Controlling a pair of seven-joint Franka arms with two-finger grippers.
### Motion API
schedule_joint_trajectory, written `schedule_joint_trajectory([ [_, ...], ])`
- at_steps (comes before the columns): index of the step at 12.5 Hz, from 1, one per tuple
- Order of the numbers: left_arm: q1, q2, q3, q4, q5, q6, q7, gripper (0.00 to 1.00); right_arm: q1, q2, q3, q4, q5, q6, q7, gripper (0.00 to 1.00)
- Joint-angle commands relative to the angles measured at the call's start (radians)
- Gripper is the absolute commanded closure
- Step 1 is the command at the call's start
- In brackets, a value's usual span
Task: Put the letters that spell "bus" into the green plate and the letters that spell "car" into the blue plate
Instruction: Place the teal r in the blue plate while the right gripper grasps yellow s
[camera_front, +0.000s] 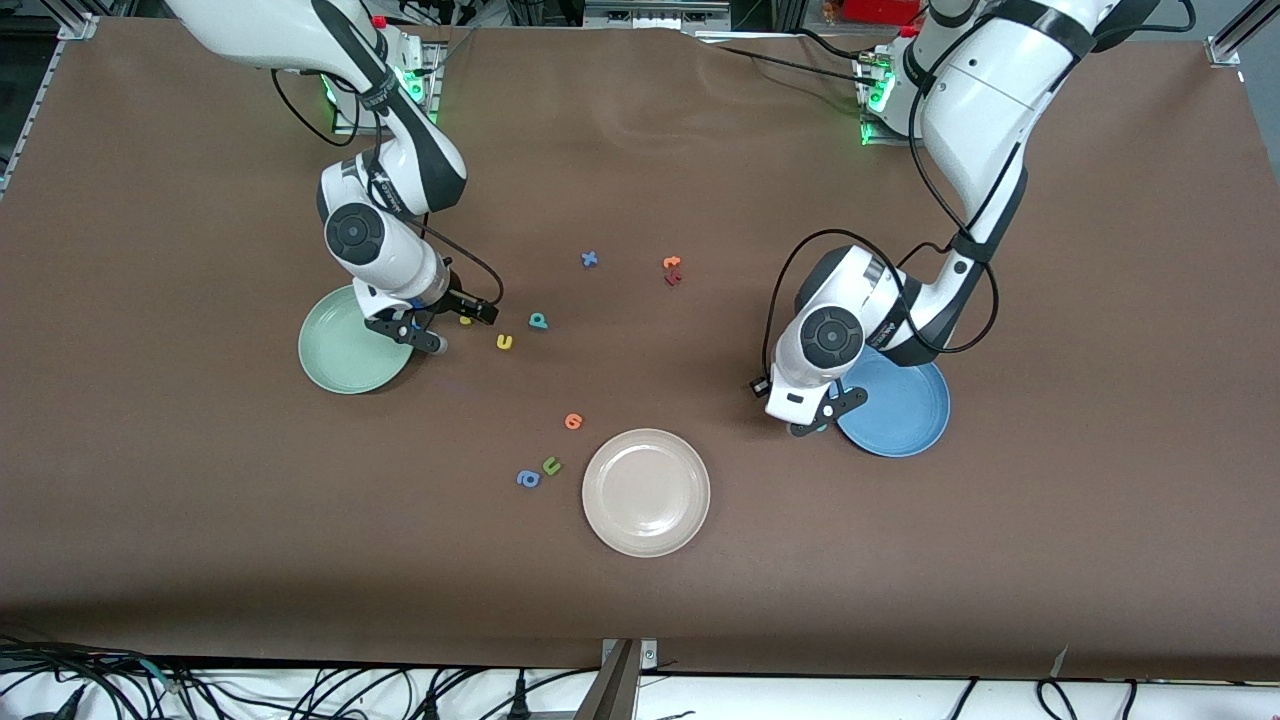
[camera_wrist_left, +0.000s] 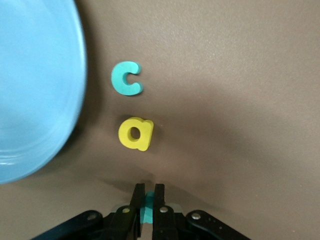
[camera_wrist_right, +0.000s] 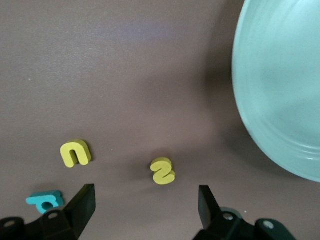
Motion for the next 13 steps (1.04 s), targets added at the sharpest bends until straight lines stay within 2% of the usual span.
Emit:
schedule_joint_trajectory([
  [1,0.014,-0.078,0.0,-0.002,-0.005,-0.096,0.011,0.96,-0.002,0.03,-0.01,-0.009,-0.019,0.058,0.016,0.18],
  [5,0.11,-0.105,0.003,0.01,-0.006,-0.16,0.242,0.96,-0.002,0.049,-0.01,-0.009,-0.019,0.075,0.016,0.53],
  [8,0.181,-0.086,0.005,0.015,-0.008,-0.15,0.4,0.94,-0.003,0.044,-0.023,-0.029,-0.019,0.074,0.014,0.53],
  [9,0.195,-0.079,0.005,0.017,-0.012,-0.148,0.439,0.85,-0.003,0.044,-0.027,-0.032,-0.019,0.074,0.011,0.53],
  [10,0.193,-0.078,0.005,0.041,-0.014,-0.148,0.442,0.57,-0.003,0.044,-0.027,-0.032,-0.019,0.074,0.011,0.55],
  [11,0.183,-0.078,0.005,0.044,-0.014,-0.148,0.442,0.14,-0.003,0.044,-0.027,-0.032,-0.019,0.074,0.011,0.59],
  [12,0.178,-0.078,0.002,0.049,-0.018,-0.148,0.434,0.0,-0.003,0.044,-0.027,-0.033,-0.019,0.074,0.011,0.64],
  [13,0.173,-0.078,-0.001,0.05,-0.018,-0.148,0.433,0.0,-0.003,0.044,-0.027,-0.035,-0.019,0.074,0.011,0.68],
])
